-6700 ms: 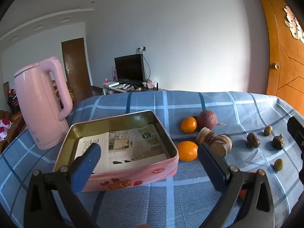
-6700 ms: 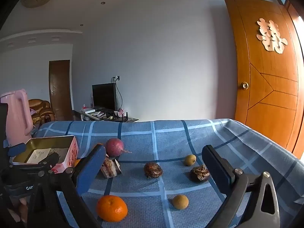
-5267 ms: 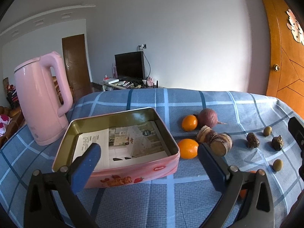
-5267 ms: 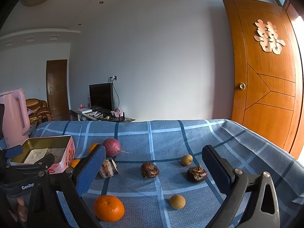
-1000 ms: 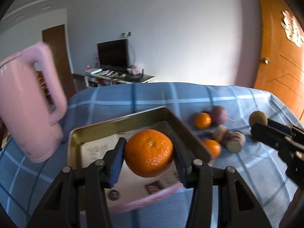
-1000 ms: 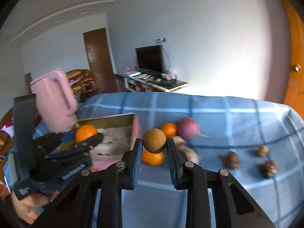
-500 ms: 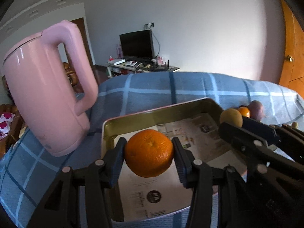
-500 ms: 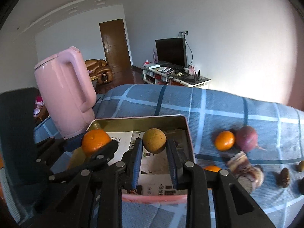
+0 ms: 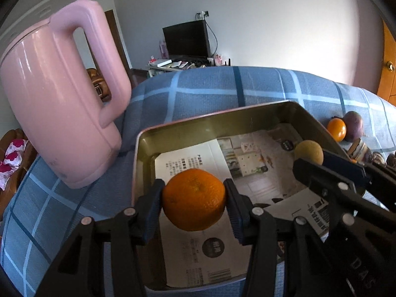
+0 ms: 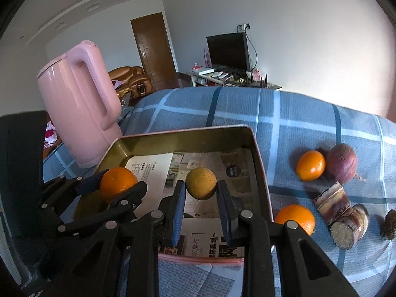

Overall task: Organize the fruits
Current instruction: 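Carry both fruits over the tin box and open both grippers to drop them, then withdraw both tools from the tin box back toward the remaining fruits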

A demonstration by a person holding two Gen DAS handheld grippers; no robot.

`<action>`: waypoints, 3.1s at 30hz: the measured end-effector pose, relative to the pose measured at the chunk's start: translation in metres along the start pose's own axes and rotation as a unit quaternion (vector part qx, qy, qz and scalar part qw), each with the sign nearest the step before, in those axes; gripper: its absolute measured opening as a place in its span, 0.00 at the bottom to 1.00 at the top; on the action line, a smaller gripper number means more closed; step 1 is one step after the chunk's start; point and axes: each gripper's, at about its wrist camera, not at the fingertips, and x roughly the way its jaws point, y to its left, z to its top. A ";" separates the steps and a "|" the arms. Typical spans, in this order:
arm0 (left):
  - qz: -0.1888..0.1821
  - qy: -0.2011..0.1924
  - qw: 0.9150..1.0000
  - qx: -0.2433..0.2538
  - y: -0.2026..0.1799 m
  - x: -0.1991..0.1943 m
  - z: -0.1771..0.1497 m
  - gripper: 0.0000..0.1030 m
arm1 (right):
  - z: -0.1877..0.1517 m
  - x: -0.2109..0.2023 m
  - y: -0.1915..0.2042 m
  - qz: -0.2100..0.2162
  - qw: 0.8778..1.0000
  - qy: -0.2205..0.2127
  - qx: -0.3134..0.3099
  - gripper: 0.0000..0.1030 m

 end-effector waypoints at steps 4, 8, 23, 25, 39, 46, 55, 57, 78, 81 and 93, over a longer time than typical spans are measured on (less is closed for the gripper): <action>0.006 -0.002 1.000 -0.002 0.000 0.000 0.000 0.49 | -0.002 0.003 -0.004 0.010 1.000 0.006 0.013 0.28; 0.007 -0.006 1.000 -0.004 -0.001 0.000 0.000 0.50 | -0.003 0.005 -0.008 0.018 1.000 0.007 0.022 0.28; 0.029 -0.066 0.997 0.000 -0.006 -0.021 0.003 1.00 | -0.002 -0.025 -0.010 0.023 0.997 -0.066 0.033 0.61; 0.040 -0.091 0.995 -0.002 -0.005 -0.028 0.003 1.00 | -0.002 -0.037 -0.017 0.009 0.994 -0.096 0.047 0.64; 0.018 -0.152 0.988 -0.021 -0.008 -0.046 0.001 1.00 | -0.003 -0.059 -0.042 -0.129 0.977 -0.159 0.057 0.65; 0.016 -0.164 0.986 -0.027 -0.010 -0.051 -0.001 1.00 | -0.010 -0.064 -0.048 -0.157 0.973 -0.164 0.042 0.65; 0.012 -0.172 0.985 -0.032 -0.014 -0.059 -0.004 1.00 | -0.020 -0.081 -0.066 -0.174 0.968 -0.168 0.059 0.65; 0.007 -0.173 0.984 -0.032 -0.016 -0.060 -0.005 1.00 | -0.022 -0.085 -0.071 -0.178 0.967 -0.168 0.063 0.65; -0.040 -0.183 0.982 -0.032 -0.035 -0.082 -0.019 1.00 | -0.048 -0.134 -0.132 -0.237 0.954 -0.162 0.089 0.65; -0.050 -0.184 0.981 -0.021 -0.045 -0.088 -0.023 1.00 | -0.051 -0.139 -0.143 -0.242 0.952 -0.158 0.102 0.65; -0.099 -0.167 0.981 0.030 -0.097 -0.100 -0.028 1.00 | -0.076 -0.178 -0.222 -0.278 0.929 -0.134 0.204 0.65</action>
